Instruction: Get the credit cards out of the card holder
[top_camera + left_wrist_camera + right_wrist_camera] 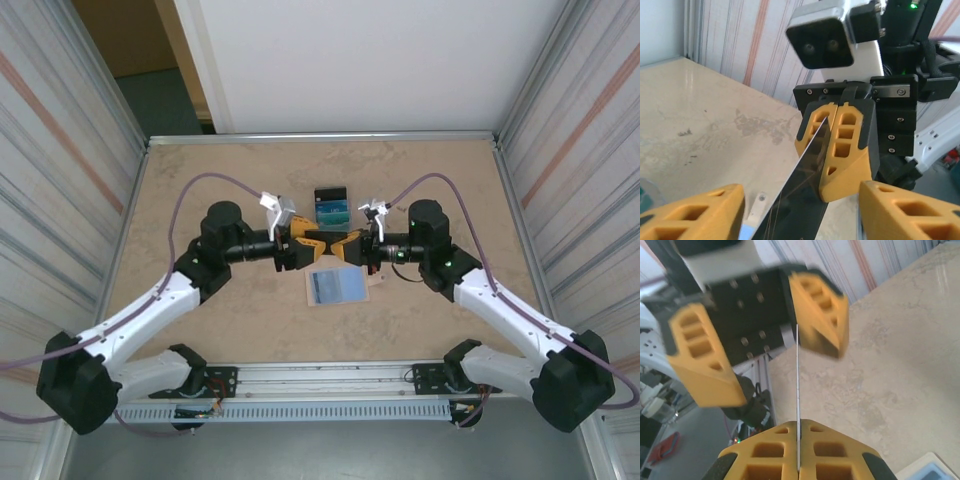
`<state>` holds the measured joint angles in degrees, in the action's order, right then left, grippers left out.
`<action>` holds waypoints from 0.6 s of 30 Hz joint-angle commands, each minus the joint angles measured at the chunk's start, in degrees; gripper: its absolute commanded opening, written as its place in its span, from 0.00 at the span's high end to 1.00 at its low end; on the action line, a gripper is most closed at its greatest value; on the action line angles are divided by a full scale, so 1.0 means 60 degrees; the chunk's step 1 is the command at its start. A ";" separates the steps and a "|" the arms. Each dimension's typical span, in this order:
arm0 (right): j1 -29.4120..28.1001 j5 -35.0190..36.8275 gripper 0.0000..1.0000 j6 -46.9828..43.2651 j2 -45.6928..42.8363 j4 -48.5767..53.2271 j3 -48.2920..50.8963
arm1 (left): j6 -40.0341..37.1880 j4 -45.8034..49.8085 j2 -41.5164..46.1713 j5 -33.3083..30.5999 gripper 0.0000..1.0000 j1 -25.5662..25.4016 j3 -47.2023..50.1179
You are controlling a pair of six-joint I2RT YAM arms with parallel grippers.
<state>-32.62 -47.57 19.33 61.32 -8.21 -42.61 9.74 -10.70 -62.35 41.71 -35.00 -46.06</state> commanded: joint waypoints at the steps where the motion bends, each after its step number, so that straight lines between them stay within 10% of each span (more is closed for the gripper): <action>1: -0.0056 0.0061 1.00 -0.1078 -0.0266 0.1481 -0.0445 | -0.2269 0.3141 0.0405 -0.0265 0.36 -0.0035 -0.1256; 18: -0.0391 -0.0325 1.00 -0.1811 -0.0123 0.2642 -0.0982 | -0.5732 0.7747 -0.1579 0.0460 0.41 -0.0262 -0.4323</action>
<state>-34.20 -48.10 9.98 60.71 6.57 -46.33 -20.64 32.27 -70.63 41.89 -36.25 -69.71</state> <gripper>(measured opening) 0.051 0.601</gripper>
